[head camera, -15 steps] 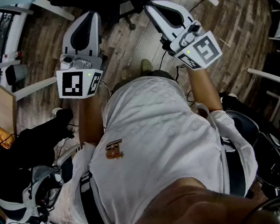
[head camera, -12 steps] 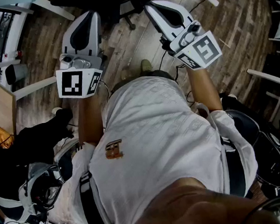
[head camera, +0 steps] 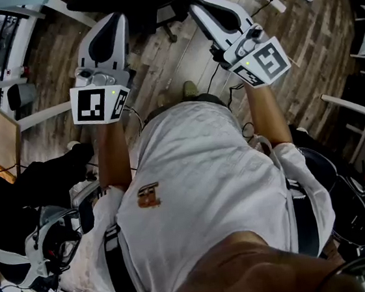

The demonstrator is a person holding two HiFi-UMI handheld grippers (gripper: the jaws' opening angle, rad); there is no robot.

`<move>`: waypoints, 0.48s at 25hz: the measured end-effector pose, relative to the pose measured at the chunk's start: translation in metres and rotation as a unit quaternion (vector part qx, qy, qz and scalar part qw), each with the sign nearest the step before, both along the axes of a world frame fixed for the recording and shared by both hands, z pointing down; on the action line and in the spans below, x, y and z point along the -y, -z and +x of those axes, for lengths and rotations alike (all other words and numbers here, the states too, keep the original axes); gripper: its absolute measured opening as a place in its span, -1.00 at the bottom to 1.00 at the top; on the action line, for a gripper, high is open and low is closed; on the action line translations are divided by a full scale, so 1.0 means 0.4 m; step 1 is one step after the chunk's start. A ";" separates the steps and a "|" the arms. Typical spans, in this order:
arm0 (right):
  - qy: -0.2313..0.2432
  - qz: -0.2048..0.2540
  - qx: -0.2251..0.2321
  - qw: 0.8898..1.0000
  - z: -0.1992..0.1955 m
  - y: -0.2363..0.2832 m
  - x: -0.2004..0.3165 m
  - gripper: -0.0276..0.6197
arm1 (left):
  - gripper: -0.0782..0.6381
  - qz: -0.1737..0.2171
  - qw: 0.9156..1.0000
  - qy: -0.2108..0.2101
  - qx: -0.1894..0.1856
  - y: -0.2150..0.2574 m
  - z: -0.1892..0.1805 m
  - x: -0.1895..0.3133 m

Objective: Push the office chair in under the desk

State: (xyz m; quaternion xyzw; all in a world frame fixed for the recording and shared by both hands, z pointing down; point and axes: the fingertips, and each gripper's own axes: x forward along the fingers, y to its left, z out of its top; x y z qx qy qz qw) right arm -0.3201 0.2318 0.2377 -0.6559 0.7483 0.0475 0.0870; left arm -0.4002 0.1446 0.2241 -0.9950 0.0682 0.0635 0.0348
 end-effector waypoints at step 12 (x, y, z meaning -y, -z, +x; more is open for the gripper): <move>-0.021 -0.026 -0.064 0.997 0.174 -0.031 0.020 -0.80 | -0.45 0.095 0.994 0.004 0.054 -0.033 0.073 0.087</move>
